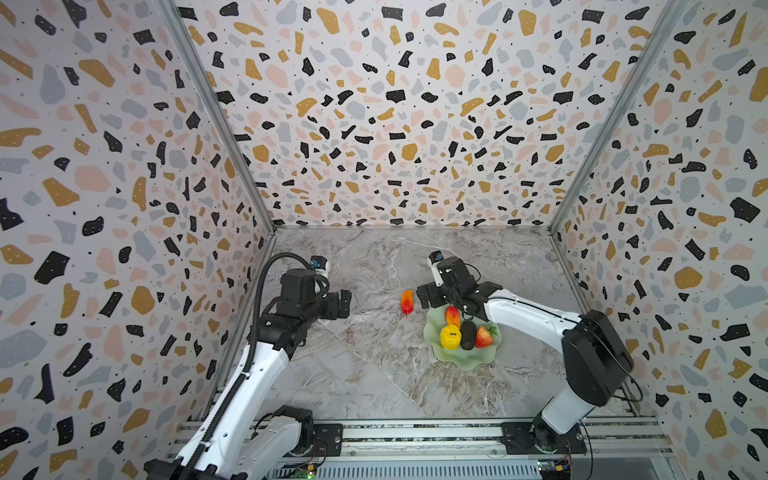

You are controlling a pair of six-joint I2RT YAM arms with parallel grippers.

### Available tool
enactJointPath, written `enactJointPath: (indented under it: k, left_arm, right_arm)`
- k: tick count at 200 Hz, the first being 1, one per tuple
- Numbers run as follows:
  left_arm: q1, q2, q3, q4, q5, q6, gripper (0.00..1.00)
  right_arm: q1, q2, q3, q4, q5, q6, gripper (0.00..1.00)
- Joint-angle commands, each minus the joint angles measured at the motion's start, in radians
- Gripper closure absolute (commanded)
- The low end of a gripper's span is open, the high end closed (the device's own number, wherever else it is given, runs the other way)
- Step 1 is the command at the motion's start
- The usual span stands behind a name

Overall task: Place and organize the fake fruits in the fruit bowl
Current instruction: 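Place the strawberry in the bowl on the side nearest the right gripper, then grasp the remaining red-yellow mango with the right gripper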

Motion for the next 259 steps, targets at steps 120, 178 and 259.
enactJointPath:
  k: [120, 178, 259]
  left_arm:
    - [-0.005, -0.004, -0.022, 0.045, 0.005, -0.013, 0.0]
    - [-0.006, -0.007, -0.011, 0.031, -0.009, 0.0, 0.01]
    - [-0.006, 0.005, 0.01, 0.03, -0.007, 0.003, 0.0]
  right_arm:
    - [0.076, 0.334, 0.271, -0.056, -0.077, 0.07, 0.21]
    - [0.078, 0.396, 0.342, -0.072, -0.125, 0.074, 0.48]
    - [0.081, 0.377, 0.359, -0.088, -0.131, 0.05, 0.85]
